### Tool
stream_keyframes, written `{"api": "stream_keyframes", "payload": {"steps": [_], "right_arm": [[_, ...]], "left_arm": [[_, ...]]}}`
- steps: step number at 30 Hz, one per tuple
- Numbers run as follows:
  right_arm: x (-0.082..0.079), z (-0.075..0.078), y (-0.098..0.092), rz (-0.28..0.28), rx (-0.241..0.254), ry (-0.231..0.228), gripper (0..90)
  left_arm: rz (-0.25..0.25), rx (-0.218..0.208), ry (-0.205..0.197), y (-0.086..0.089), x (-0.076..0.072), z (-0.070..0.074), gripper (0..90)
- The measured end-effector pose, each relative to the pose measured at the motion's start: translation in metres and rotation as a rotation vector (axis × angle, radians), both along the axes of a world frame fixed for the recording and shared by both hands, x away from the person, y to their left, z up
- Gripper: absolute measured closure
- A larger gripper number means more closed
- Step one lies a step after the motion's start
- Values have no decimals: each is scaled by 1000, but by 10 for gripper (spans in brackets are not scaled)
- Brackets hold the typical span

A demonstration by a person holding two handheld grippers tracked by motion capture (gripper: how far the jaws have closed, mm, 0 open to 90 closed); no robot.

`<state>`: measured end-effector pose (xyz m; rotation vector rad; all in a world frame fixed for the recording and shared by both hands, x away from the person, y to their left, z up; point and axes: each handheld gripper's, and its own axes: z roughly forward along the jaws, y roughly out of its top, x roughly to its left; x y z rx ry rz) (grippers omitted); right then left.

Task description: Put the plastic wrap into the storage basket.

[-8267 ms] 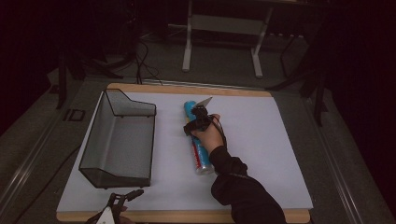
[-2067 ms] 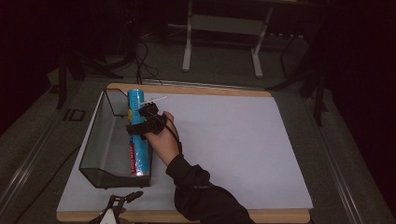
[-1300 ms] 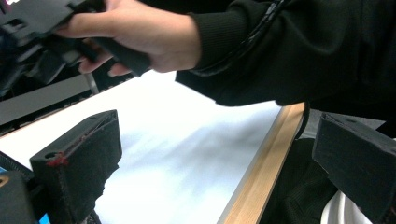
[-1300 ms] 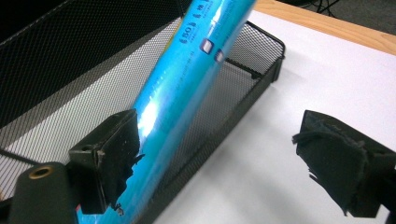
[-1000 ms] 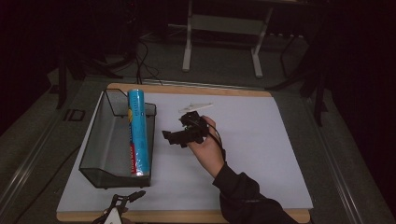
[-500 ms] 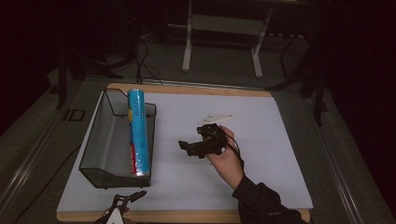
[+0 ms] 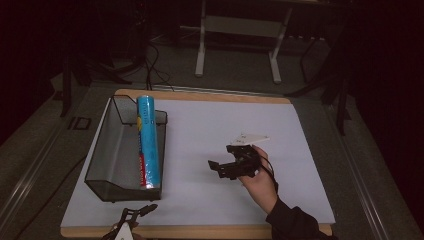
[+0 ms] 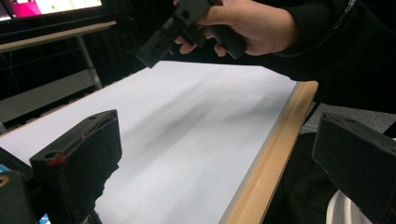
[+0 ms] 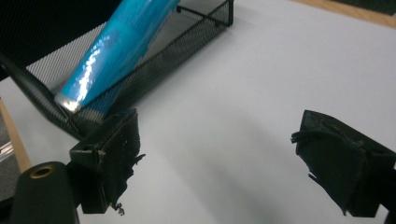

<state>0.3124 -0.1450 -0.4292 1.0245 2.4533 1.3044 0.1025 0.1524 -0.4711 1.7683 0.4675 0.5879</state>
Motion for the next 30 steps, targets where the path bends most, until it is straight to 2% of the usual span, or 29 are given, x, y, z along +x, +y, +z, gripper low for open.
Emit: {"api": "stream_keyframes", "payload": {"steps": [12, 14, 15, 21, 22, 27, 30], "right_arm": [[-25, -13, -26, 13, 7, -6, 134], [-28, -16, -32, 3, 16, -6, 134], [-31, -19, -37, 0, 40, -5, 134], [-35, -25, -44, -10, 57, -9, 134], [-36, -28, -46, -4, 69, -26, 134], [-35, -31, -46, -20, 75, -51, 134], [-35, -34, -45, -10, 52, -78, 134]], "left_arm": [[0, 6, -5, 0, 0, 0, 22], [2, 6, -4, -1, 0, 0, 22], [1, 5, -4, -1, 0, 0, 22], [-1, 11, -2, -2, 0, 0, 22], [-2, 11, -2, -1, 0, 0, 22], [-1, 5, 0, 0, -1, 0, 22], [-5, 1, 2, 1, -2, 1, 22]]}}
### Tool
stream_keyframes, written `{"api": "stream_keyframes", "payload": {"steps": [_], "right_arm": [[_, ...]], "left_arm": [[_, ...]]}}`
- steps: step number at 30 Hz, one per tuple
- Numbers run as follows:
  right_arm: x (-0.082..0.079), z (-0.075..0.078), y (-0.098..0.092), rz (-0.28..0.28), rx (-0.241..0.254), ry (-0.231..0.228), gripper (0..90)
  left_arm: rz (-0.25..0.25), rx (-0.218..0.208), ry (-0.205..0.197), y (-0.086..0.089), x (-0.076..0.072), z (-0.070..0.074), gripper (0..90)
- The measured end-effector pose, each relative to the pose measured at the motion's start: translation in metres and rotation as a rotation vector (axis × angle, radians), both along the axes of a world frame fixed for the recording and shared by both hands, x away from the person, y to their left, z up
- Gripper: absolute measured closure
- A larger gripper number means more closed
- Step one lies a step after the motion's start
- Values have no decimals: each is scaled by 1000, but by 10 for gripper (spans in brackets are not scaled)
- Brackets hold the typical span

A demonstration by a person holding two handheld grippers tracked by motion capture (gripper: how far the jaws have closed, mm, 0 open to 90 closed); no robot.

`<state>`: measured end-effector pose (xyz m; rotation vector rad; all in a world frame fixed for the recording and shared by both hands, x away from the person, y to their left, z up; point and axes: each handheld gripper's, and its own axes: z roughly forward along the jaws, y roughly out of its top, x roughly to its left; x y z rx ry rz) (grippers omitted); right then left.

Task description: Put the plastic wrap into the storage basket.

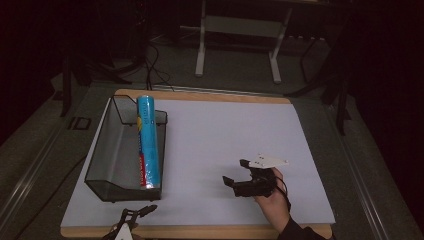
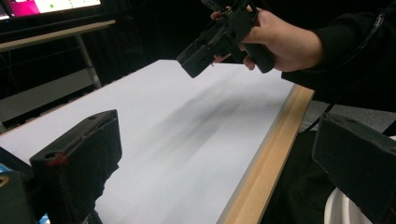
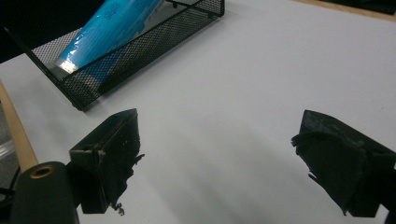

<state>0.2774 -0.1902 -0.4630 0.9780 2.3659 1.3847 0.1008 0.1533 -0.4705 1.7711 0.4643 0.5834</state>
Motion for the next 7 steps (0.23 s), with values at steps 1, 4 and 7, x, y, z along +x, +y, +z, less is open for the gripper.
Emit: {"api": "stream_keyframes", "payload": {"steps": [1, 4, 7], "right_arm": [[0, -1, 0, 2, 2, -1, 133], [2, -5, -1, 8, -13, -7, 132], [3, -7, -2, 9, -30, -16, 129]], "left_arm": [[-2, 1, 0, 0, 0, 0, 22], [-7, 12, 2, 0, 0, 0, 22], [-11, 14, 1, 0, 0, 0, 22]]}}
